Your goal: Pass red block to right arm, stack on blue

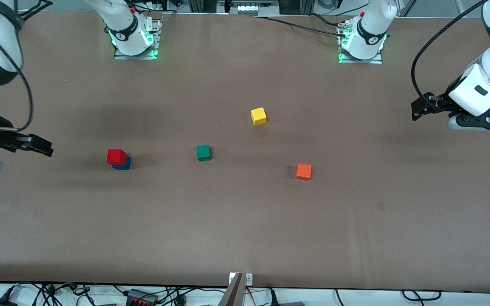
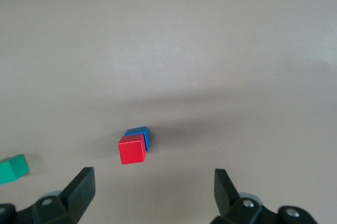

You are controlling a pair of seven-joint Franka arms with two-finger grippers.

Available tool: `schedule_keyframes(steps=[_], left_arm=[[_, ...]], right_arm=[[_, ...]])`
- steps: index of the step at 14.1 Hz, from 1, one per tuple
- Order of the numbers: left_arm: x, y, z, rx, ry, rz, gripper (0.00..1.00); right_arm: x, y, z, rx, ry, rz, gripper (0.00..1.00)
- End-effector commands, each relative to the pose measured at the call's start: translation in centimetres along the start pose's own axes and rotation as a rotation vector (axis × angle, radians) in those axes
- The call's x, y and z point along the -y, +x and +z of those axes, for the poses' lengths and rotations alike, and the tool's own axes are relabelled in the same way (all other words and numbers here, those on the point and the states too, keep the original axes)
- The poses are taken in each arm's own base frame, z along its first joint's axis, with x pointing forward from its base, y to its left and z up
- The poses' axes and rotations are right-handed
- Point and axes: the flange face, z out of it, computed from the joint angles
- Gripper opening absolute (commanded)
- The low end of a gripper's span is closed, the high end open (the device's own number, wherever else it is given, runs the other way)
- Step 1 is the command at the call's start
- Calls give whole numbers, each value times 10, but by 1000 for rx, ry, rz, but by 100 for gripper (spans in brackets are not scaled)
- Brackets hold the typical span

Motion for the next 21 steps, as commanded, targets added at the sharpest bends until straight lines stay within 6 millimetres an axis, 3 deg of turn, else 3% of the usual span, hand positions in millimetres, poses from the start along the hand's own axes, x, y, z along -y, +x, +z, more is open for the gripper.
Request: schedule_keyframes(steps=[1, 3, 7, 14, 21], left_arm=[[0, -4, -6, 3, -14, 14, 100], [-1, -4, -7, 2, -14, 15, 100], [-1, -4, -6, 3, -14, 17, 100], [-1, -4, -7, 2, -14, 17, 100], [-1, -4, -7, 2, -14, 17, 100]], right_arm=[[-26, -20, -35, 26, 30, 15, 100], [-38, -27, -42, 42, 38, -50, 100], [-29, -37, -41, 89, 43, -79, 100], [-27, -84, -33, 103, 32, -91, 100], [-29, -78, -29, 87, 23, -89, 100]])
